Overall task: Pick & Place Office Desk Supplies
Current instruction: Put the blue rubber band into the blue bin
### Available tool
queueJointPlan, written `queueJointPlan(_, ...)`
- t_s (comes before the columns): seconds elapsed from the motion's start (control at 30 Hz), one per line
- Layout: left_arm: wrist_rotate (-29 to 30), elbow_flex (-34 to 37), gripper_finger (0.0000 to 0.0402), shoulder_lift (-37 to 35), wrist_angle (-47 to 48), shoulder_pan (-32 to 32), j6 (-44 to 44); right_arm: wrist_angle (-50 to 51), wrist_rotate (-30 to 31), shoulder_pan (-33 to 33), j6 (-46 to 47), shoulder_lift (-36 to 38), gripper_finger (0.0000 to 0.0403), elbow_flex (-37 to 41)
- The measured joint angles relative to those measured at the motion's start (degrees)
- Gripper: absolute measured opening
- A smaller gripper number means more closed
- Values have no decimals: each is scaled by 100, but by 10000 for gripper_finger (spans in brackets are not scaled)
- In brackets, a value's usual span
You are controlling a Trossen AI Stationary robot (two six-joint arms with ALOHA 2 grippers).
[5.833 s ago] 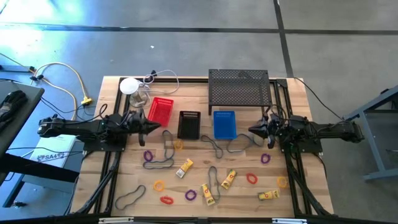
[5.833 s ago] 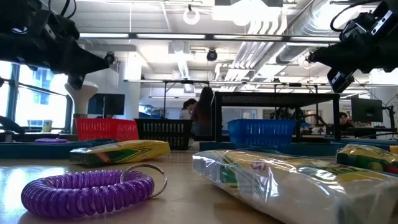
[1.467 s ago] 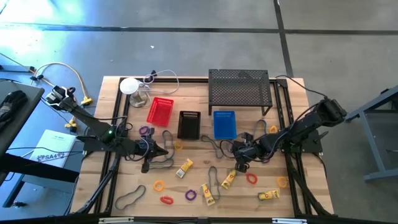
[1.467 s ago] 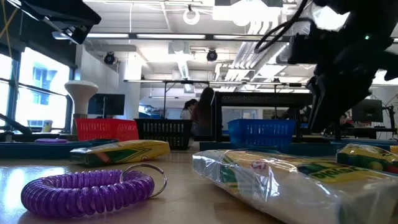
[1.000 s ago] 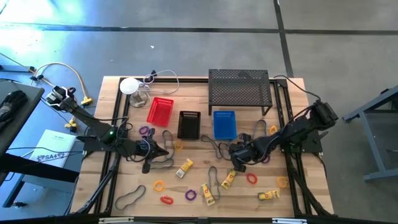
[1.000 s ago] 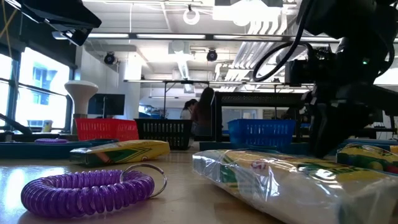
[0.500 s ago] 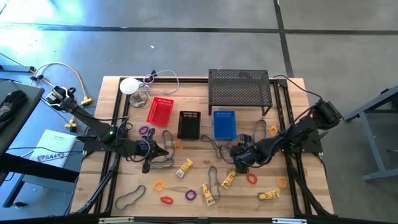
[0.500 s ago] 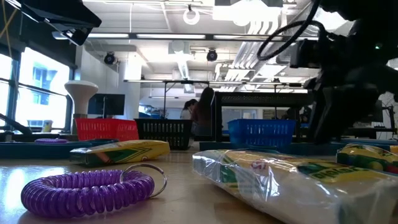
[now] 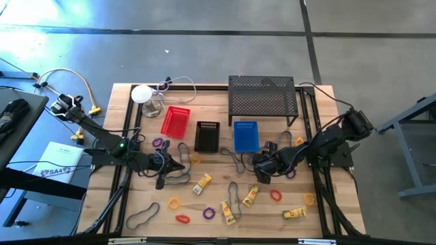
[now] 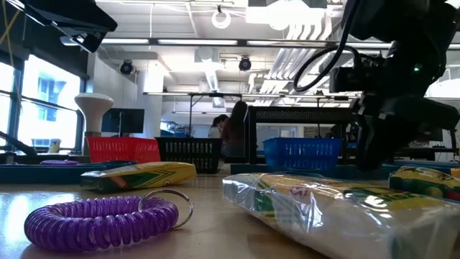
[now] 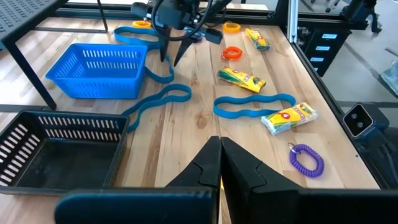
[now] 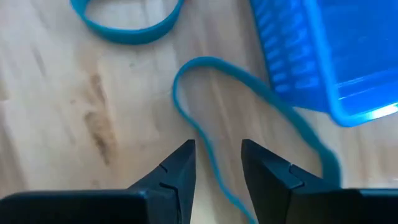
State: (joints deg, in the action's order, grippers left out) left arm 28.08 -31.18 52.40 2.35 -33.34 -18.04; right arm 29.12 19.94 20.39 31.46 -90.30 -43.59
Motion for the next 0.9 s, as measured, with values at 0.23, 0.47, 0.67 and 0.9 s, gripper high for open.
queueJointPlan(0.23,0,0,0,0,0,0,0,-5,-198,-68,-93,0,117,33)
queueJointPlan(0.47,0,0,0,0,0,0,2,-21,-205,-68,-129,-2,113,55)
queueJointPlan(0.67,0,0,0,0,2,0,2,-19,-210,-68,-148,-2,84,55)
queueJointPlan(0.9,0,0,0,0,4,0,4,-19,-212,-74,-340,-3,48,55)
